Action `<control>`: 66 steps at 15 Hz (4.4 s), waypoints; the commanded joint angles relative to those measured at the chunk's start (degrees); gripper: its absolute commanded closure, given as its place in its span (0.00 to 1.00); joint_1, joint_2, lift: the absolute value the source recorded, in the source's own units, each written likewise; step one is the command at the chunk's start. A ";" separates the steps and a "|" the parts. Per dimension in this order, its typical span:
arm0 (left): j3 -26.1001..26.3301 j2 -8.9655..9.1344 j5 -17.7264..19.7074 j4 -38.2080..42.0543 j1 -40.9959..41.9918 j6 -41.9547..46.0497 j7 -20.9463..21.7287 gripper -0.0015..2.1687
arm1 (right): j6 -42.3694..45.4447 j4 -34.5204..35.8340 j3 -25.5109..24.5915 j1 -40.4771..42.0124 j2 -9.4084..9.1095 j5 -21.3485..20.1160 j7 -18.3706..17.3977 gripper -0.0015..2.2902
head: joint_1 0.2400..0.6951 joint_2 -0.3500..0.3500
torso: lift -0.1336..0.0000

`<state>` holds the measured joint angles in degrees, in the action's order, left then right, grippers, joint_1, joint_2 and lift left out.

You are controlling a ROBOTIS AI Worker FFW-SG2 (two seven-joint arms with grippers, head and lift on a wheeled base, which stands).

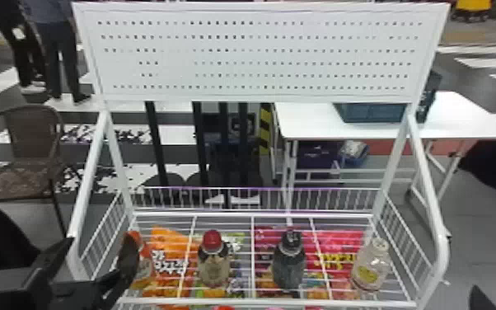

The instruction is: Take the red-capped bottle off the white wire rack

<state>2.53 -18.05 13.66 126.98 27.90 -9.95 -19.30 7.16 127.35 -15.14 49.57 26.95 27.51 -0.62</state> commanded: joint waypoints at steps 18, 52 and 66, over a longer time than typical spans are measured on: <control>22.43 3.37 -6.36 -17.73 -7.59 9.98 -5.23 0.06 | 0.79 -0.61 0.37 0.00 -0.06 -0.18 0.00 0.06 | 0.57 0.50 | 1.00; 25.24 1.44 -3.73 -18.52 -18.58 -0.21 -8.74 0.91 | 0.96 -0.97 -0.59 0.61 0.03 -0.09 0.09 0.06 | 0.57 0.50 | 1.00; 2.74 -1.99 -2.76 6.44 1.99 -7.07 -3.73 0.91 | 0.61 -1.32 0.64 -0.53 0.47 -0.26 0.00 0.06 | 0.57 0.50 | 1.00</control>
<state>5.89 -20.02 10.52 132.95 29.12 -17.11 -23.37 7.79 126.03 -14.53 49.05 27.41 27.26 -0.61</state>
